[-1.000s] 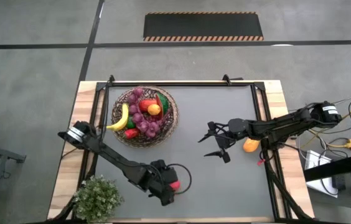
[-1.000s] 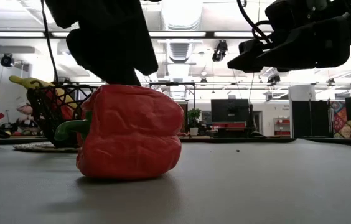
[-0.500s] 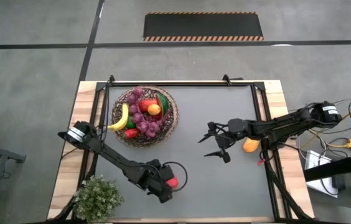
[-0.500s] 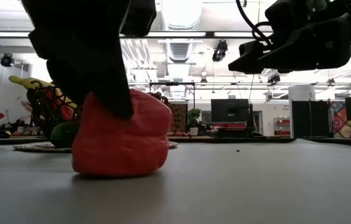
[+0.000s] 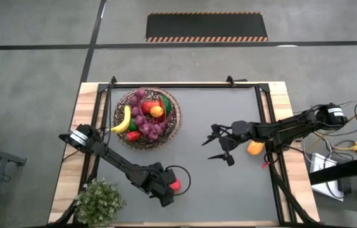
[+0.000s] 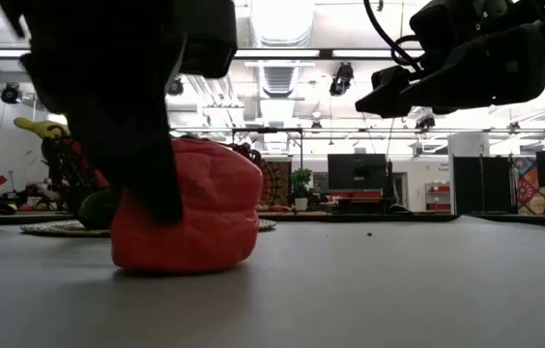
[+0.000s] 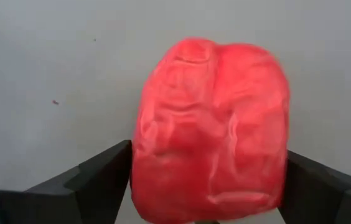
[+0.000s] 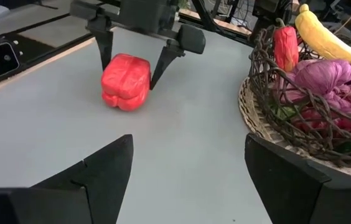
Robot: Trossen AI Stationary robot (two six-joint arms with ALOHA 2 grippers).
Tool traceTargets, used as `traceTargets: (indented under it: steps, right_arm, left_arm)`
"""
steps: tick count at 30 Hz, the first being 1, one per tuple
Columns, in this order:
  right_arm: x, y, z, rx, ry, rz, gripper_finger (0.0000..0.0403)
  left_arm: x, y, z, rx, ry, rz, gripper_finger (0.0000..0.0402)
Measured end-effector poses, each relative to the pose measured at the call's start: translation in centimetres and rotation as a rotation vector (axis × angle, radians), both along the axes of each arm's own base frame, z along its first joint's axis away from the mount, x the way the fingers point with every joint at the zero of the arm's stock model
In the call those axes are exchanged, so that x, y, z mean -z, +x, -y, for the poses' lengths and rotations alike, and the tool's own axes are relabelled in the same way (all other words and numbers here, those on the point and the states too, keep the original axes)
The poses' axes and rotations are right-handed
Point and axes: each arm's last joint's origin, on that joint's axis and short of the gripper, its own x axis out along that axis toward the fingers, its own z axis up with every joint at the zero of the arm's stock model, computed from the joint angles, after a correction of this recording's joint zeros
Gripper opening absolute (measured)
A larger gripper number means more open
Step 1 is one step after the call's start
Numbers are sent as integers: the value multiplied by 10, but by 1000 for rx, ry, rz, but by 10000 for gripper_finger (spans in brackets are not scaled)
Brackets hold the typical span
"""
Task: Build produce basket
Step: Put the bell pepper into the wire basket
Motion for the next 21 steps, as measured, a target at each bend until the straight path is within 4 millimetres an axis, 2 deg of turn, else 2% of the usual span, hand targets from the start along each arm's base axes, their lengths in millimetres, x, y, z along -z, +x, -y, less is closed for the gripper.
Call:
traceTargets:
  steps: [7,12,17,21]
  right_arm:
    - [0,0,0,5,12,-4,289]
    - [-2,1,0,3,16,12,282]
    - [-8,2,-4,1,70,65,283]
    - [-17,6,-9,-7,113,92,305]
  left_arm:
    - [2,-1,-1,10,0,-11,281]
    - [1,-1,-1,22,34,-1,267]
    - [-16,2,-4,37,97,78,265]
    - [-31,3,-15,-16,128,134,264]
